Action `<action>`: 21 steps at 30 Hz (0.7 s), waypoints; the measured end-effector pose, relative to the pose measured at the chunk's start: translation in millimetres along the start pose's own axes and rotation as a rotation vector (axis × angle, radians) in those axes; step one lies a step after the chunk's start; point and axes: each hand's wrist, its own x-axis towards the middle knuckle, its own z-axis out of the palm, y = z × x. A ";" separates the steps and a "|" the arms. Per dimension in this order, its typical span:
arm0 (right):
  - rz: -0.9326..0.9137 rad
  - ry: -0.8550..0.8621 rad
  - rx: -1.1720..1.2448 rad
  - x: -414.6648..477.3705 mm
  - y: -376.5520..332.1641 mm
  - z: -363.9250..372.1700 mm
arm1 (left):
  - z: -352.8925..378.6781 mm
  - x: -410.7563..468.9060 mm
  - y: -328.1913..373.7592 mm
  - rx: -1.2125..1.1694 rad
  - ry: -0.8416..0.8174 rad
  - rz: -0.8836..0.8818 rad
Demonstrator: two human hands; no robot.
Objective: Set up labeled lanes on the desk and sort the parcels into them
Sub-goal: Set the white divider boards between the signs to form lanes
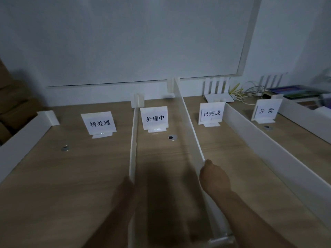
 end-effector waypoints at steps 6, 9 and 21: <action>0.010 -0.036 0.013 -13.9 11.9 15.0 | 2.5 -4.6 -22.0 0.006 0.032 -0.023; 0.012 -0.076 0.015 -23.7 14.2 23.0 | 1.9 -7.6 -32.6 0.004 0.033 -0.035; 0.011 -0.152 -0.037 -49.7 35.2 34.7 | 0.1 -17.3 -61.2 0.030 -0.001 -0.026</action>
